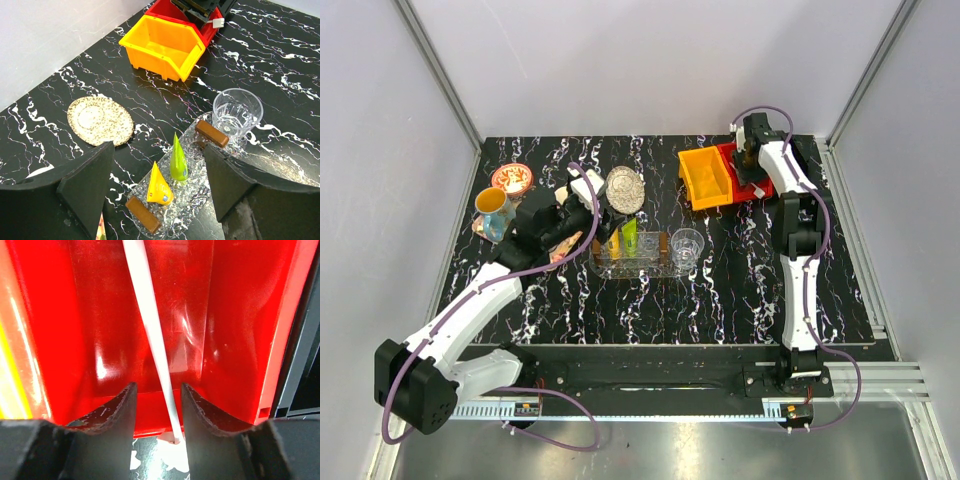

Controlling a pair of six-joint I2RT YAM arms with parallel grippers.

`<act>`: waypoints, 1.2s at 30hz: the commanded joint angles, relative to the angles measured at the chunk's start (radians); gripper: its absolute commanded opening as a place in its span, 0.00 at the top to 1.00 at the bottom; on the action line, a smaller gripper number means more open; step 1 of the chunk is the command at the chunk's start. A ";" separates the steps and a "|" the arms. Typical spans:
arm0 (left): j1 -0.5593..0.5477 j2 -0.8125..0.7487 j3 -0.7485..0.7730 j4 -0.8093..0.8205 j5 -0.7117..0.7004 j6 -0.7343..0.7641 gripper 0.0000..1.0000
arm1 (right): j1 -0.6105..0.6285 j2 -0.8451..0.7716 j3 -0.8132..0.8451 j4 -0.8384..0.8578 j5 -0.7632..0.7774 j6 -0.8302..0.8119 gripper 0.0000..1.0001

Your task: Prepare toiletry sets of a toothbrush and toothpaste on the tray

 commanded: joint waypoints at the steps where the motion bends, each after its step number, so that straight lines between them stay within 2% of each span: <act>1: 0.005 0.007 -0.009 0.037 -0.003 0.011 0.23 | -0.004 0.010 0.049 -0.009 0.031 -0.003 0.56; 10: 0.011 0.002 -0.012 0.038 0.003 0.010 0.23 | -0.004 0.004 0.053 -0.026 0.022 0.000 0.77; 17: 0.014 -0.006 -0.012 0.035 0.010 0.011 0.23 | -0.004 -0.030 0.052 -0.042 0.021 -0.005 0.87; 30: 0.017 -0.013 -0.006 0.037 0.013 0.018 0.22 | -0.004 -0.097 0.098 -0.121 0.005 -0.026 1.00; 36: 0.017 -0.009 0.015 0.027 0.023 0.021 0.22 | -0.004 -0.174 0.067 -0.177 -0.024 -0.025 1.00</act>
